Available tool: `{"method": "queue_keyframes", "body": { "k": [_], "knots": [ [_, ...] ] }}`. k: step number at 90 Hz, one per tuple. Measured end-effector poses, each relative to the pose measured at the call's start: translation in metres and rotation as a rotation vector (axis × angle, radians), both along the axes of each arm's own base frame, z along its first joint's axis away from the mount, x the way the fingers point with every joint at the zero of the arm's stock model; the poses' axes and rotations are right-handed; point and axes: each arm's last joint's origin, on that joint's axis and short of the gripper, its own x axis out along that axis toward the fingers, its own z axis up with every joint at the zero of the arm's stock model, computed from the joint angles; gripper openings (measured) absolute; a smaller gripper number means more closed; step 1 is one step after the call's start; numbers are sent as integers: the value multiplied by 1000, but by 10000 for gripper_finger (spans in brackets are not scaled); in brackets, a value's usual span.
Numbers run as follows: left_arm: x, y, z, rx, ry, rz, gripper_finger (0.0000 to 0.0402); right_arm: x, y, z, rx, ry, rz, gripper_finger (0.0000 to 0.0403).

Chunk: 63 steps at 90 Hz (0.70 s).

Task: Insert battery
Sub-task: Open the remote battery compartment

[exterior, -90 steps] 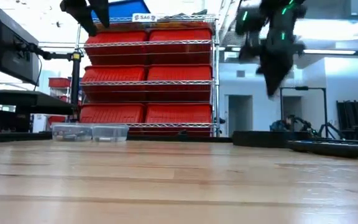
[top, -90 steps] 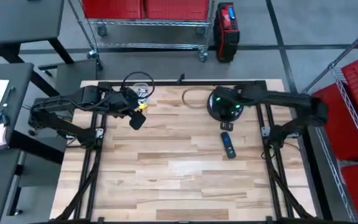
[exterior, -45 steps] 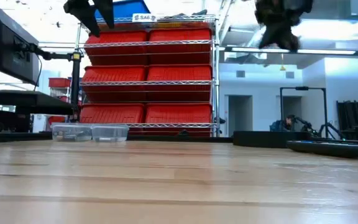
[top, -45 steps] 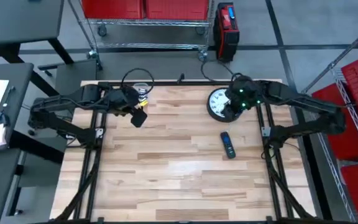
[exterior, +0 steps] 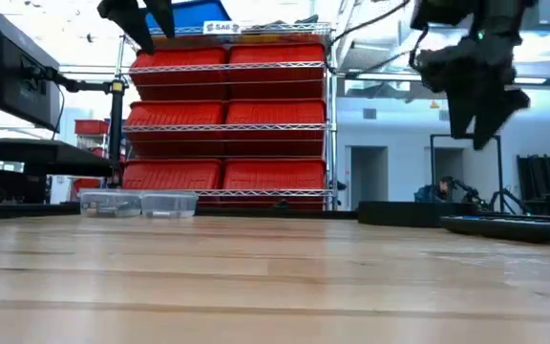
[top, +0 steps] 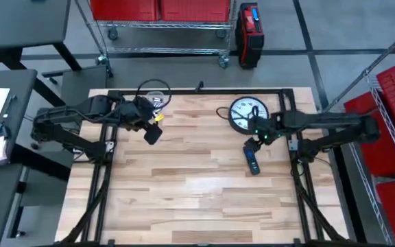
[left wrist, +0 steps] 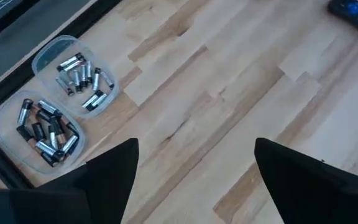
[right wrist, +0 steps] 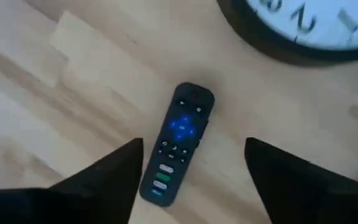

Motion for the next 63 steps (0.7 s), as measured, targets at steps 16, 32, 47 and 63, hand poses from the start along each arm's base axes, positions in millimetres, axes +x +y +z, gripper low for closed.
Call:
{"method": "queue_keyframes", "body": {
  "k": [16,32,47,63],
  "knots": [
    [0,-2,0,-2,9,-36,302,1,10,-32,-4,26,-102,296],
    [0,-3,0,-4,20,-68,302,7,14,-52,-39,24,-149,297],
    [-1,-3,-2,6,53,-87,302,19,21,-72,-42,77,-118,297],
    [-4,-3,-3,5,80,-88,302,31,27,-98,-45,152,-112,297]
  ]
}}
